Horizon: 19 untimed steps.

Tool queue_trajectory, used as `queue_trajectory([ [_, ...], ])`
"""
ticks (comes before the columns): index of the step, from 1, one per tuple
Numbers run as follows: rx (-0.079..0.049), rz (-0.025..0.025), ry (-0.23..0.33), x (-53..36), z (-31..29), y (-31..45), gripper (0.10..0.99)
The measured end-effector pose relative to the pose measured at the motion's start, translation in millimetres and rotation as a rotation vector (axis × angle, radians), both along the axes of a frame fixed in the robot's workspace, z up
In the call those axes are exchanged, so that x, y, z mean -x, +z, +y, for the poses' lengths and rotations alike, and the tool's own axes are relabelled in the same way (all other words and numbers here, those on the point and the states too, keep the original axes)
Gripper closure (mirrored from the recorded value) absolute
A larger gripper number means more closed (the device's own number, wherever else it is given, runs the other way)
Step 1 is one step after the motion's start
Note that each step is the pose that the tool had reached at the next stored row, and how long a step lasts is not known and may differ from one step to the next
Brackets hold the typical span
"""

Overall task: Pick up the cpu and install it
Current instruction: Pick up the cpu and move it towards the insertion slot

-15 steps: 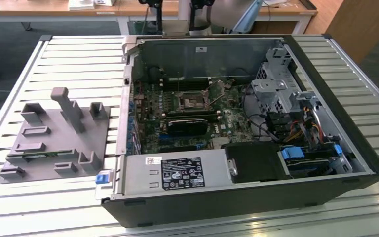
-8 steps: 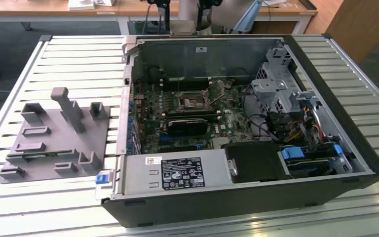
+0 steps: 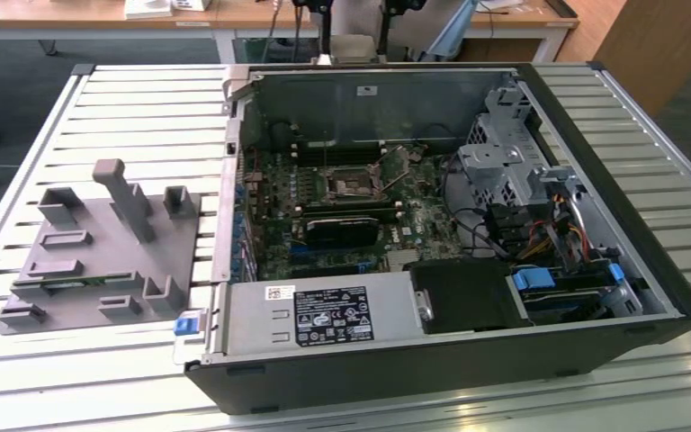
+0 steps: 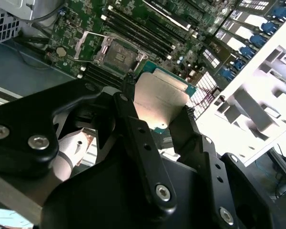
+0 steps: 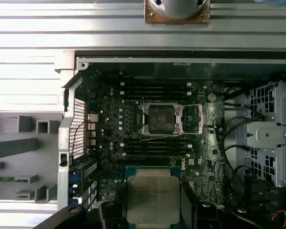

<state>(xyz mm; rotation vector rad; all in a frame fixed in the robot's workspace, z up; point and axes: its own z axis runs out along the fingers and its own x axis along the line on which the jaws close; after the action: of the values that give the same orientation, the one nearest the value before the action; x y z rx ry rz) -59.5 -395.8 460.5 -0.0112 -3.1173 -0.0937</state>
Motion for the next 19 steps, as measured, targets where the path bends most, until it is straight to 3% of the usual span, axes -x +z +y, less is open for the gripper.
queue_trajectory([
  [7,0.0,0.0,0.001,-7.3,17.7,-3.3,0.549],
  [14,0.0,0.0,0.0,-22.8,40.5,-16.1,0.549],
  [16,0.0,-0.0001,0.001,-28.4,42.5,-19.6,0.549],
  [19,0.004,-0.0013,0.0,-29.4,42.7,-23.9,0.549],
])
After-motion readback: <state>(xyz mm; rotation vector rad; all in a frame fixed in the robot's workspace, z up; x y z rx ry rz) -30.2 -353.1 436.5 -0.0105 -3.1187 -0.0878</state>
